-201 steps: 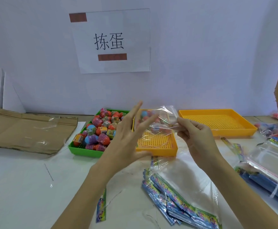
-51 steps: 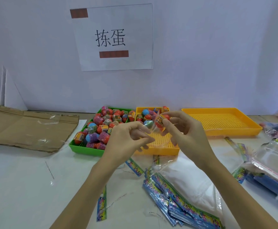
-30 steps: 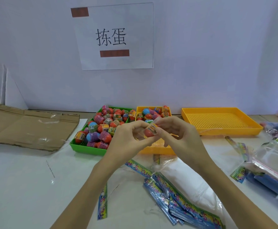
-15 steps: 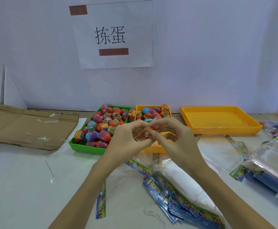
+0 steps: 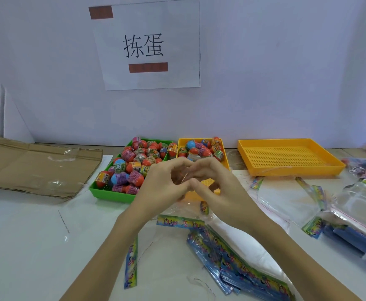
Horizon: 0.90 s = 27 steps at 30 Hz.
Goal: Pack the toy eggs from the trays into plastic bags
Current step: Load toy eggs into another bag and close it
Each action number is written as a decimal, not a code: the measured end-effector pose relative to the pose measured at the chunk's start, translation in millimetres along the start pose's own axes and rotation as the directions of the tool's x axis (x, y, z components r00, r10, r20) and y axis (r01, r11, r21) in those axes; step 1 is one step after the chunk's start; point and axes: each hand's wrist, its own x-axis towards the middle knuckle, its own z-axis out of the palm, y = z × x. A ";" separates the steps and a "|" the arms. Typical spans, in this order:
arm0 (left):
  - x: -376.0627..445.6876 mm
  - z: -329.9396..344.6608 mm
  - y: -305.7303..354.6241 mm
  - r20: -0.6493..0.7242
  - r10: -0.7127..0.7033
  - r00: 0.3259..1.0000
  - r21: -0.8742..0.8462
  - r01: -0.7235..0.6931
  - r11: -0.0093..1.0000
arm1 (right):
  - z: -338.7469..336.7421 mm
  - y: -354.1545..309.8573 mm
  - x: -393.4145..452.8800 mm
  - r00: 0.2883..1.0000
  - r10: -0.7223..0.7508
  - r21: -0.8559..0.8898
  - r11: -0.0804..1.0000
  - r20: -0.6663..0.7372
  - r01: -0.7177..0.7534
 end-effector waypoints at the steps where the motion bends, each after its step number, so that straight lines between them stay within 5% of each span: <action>1: 0.1 -1.2 -0.3 0.003 0.007 1.000 0.012 -0.007 1.000 | -1.3 0.4 0.7 0.998 0.032 0.012 0.999 0.050 -0.032; 4: 1.6 -6.9 -0.7 0.026 -0.011 1.000 0.012 0.011 1.000 | -5.2 2.7 3.9 0.994 0.016 0.068 0.997 0.110 -0.024; 7: 5.2 -16.4 -3.1 -0.117 -0.108 0.987 -0.065 0.100 0.993 | -6.0 5.6 10.2 0.997 -0.039 0.136 0.990 -0.066 0.048; 10: 7.8 -22.9 -6.7 -0.311 -0.185 0.932 -0.097 0.162 0.982 | -4.7 16.9 16.2 0.988 -0.053 -0.129 0.991 -0.145 0.034; 14: 6.7 -24.3 -9.2 -0.405 -0.246 0.881 -0.175 0.189 0.966 | 3.1 29.6 22.0 0.993 -0.016 -0.521 0.850 0.118 0.076; 19: 6.9 -24.9 -6.2 -0.358 -0.353 0.864 -0.395 0.203 0.896 | 13.9 34.6 25.0 0.971 0.111 -0.742 0.665 0.212 0.086; 27: 7.4 -23.0 -0.2 -0.310 -0.334 0.890 -0.494 0.150 0.856 | 12.4 35.0 23.9 0.997 0.019 -0.718 0.695 0.070 0.037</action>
